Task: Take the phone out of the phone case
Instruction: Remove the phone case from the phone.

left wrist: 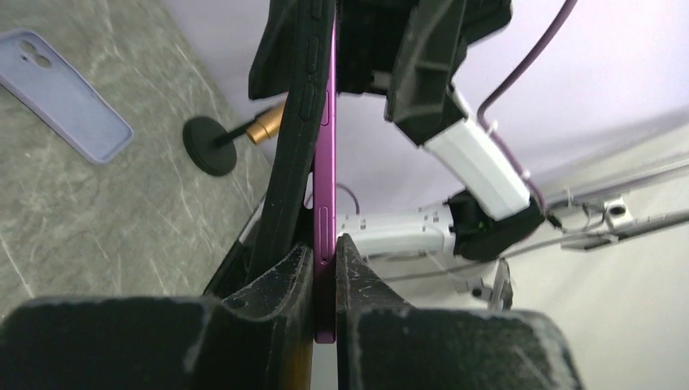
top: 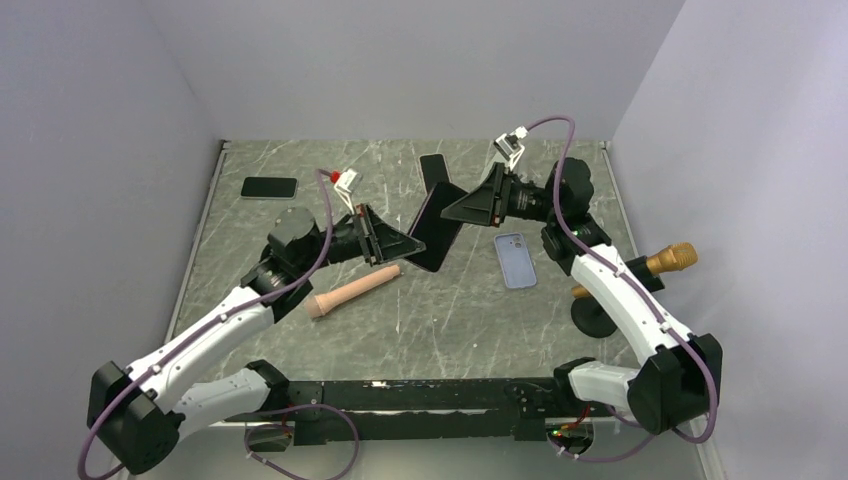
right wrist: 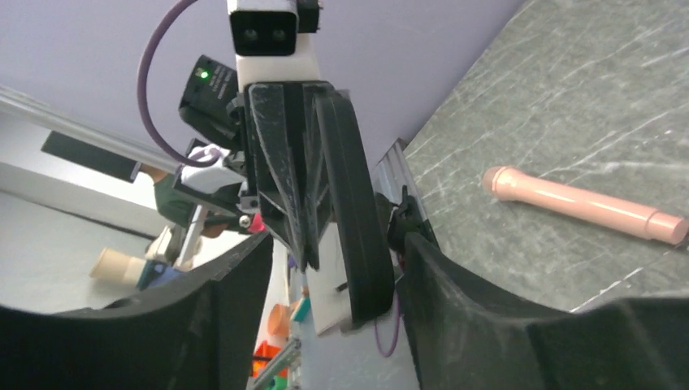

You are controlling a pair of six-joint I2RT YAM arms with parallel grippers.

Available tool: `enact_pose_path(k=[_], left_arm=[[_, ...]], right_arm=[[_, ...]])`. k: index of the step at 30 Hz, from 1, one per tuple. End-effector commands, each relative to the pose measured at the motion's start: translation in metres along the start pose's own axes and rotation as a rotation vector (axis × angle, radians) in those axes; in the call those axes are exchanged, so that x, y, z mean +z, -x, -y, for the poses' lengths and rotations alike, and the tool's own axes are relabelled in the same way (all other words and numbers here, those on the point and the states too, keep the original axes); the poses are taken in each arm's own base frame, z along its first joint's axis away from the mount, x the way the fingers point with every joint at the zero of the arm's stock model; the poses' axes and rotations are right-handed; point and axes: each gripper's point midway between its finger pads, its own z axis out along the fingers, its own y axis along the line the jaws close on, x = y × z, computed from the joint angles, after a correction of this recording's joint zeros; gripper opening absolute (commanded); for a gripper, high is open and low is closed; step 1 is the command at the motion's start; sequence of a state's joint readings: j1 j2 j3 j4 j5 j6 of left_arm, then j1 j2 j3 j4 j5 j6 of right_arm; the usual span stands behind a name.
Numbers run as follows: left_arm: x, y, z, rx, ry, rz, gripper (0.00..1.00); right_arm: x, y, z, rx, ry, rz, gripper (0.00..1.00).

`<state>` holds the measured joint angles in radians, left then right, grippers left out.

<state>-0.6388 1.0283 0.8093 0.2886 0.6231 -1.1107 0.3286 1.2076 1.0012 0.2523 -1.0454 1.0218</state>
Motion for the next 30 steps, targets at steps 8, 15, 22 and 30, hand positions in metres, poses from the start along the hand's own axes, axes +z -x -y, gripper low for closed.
enact_pose_path(k=[8,15,22,30], left_arm=[[-0.020,0.039,0.022,-0.149,-0.073,0.288,0.00],[-0.035,0.052,0.021,-0.190,-0.058,0.407,0.00],[-0.041,0.055,0.020,-0.205,-0.054,0.445,0.00],[-0.043,0.052,0.020,-0.220,-0.063,0.442,0.00]], right_arm=[[-0.003,-0.012,0.010,0.038,-0.003,0.115,0.78],[0.001,-0.044,0.002,0.002,0.053,0.125,0.66],[0.020,-0.065,0.000,0.014,0.076,0.091,0.46],[0.033,-0.066,-0.003,0.015,0.095,0.073,0.42]])
